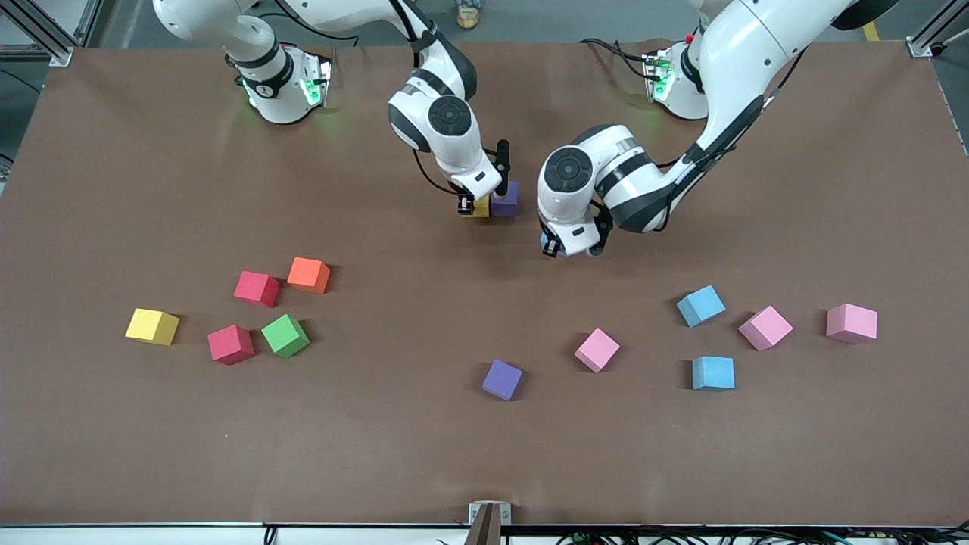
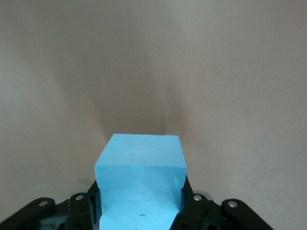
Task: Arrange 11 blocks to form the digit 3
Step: 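Place the light blue block against the purple block with the left gripper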
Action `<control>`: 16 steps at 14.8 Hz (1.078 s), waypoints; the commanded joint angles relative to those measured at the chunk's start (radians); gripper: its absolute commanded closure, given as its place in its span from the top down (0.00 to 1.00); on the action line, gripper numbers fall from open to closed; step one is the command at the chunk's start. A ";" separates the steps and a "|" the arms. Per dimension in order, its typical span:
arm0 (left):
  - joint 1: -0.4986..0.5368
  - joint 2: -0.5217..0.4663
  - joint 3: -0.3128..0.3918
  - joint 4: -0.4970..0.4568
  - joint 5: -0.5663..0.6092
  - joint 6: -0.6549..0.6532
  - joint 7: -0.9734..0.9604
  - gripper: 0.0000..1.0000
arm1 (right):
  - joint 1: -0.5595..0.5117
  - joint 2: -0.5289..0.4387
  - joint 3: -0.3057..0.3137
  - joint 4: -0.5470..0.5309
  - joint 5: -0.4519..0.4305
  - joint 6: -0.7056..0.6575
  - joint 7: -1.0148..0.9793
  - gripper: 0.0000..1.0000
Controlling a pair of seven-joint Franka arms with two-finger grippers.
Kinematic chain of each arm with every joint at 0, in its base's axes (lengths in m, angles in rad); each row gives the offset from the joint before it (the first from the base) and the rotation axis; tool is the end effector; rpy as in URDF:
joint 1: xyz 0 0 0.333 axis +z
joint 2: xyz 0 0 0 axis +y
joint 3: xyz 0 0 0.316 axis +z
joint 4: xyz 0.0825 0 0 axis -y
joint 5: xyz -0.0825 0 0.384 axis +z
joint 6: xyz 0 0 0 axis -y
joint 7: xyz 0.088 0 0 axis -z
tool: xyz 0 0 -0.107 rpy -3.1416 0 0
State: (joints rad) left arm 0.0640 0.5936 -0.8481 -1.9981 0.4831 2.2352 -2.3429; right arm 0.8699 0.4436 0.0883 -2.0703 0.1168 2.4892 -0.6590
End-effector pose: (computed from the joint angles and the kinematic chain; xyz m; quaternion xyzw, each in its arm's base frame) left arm 0.4369 -0.3974 0.2390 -0.7971 -0.6005 0.0404 0.0491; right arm 0.3389 0.4804 0.2124 -0.7253 -0.6862 0.0201 0.0514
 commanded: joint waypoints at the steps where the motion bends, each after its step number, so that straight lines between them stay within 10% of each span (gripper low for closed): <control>1: 0.016 -0.043 -0.020 -0.079 0.003 0.078 -0.134 0.08 | 0.020 0.041 -0.010 0.015 -0.020 0.051 0.021 0.99; 16: 0.050 -0.093 -0.074 -0.281 0.006 0.277 -0.455 0.06 | 0.017 -0.107 -0.007 -0.031 -0.032 -0.079 0.013 1.00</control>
State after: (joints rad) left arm 0.1023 0.5352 -0.9098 -2.2382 0.4831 2.4738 -2.7248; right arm 0.8738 0.4150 0.0876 -2.0669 0.0967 2.4552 -0.6588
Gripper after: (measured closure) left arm 0.396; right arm 0.000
